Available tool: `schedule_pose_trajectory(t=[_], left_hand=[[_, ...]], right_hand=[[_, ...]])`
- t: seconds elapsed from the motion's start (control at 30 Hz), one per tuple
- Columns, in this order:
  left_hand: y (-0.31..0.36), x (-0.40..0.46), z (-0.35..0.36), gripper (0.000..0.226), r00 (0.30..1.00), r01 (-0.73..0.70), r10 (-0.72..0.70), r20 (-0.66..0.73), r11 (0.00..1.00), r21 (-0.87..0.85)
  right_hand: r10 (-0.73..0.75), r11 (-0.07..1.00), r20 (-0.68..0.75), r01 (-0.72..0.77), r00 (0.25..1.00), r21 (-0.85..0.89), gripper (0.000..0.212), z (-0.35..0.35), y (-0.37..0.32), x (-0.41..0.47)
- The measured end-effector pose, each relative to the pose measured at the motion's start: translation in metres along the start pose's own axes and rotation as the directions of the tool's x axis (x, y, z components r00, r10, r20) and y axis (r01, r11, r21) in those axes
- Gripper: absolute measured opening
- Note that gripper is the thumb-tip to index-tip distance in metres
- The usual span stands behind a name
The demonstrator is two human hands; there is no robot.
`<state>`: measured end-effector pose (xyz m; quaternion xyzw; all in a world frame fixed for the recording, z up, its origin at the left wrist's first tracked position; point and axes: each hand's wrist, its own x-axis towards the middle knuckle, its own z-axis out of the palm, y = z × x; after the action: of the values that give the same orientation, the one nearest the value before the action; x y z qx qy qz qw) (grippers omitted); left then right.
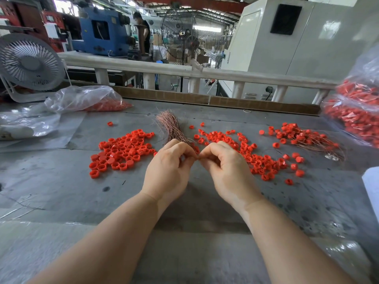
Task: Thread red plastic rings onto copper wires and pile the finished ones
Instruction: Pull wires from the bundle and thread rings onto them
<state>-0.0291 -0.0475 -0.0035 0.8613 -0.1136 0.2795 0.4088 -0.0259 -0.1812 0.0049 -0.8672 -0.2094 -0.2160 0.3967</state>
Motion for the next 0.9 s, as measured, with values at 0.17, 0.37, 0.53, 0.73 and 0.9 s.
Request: schedule_pose_trajectory(t=[0.17,0.37,0.53,0.73,0.9], left_hand=[[-0.0021,0.0011,-0.0013,0.019,0.996,0.092,-0.090,0.022,0.991,-0.098],[-0.0020,0.0018,-0.0015,0.030,0.990,0.139,-0.138,0.012,0.984,-0.110],[-0.0024,0.0015,-0.0011,0.019,0.991,0.131,-0.132,0.007,0.985,-0.114],[-0.0047,0.0018,-0.0003,0.007,0.992,0.124,-0.124,0.005,0.988,-0.088],[-0.0046,0.0022,0.0010,0.015,0.989,0.148,-0.145,0.037,0.985,-0.087]], right_hand=[[0.007,1.000,-0.055,-0.008,0.998,-0.019,0.014,-0.0008,0.0048,0.0000],[0.011,1.000,-0.060,-0.013,0.998,-0.023,0.014,0.0001,0.0073,0.0004],[-0.001,0.999,-0.057,-0.001,0.998,-0.032,0.015,-0.0004,0.0072,0.0001],[-0.020,0.998,-0.059,0.017,0.998,-0.058,0.014,-0.0005,0.0061,-0.0008],[-0.049,0.997,-0.066,0.045,0.997,-0.065,0.012,-0.0008,0.0046,-0.0013]])
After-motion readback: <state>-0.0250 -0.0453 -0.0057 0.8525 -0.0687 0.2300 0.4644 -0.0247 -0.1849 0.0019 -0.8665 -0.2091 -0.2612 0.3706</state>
